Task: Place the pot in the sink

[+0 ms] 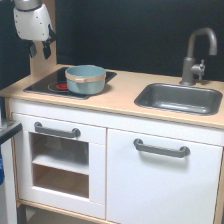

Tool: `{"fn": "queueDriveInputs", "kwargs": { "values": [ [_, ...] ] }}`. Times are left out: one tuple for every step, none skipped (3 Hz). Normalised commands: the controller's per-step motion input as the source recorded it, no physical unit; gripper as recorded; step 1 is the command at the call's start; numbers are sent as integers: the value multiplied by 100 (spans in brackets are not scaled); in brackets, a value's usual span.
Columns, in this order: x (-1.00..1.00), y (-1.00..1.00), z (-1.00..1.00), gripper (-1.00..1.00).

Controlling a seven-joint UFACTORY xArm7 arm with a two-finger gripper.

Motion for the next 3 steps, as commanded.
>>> {"fn": "queueDriveInputs", "kwargs": {
  "values": [
    [41, -3, -14, 100],
    [53, 3, -10, 100],
    [71, 18, -5, 100]
  ]
}}
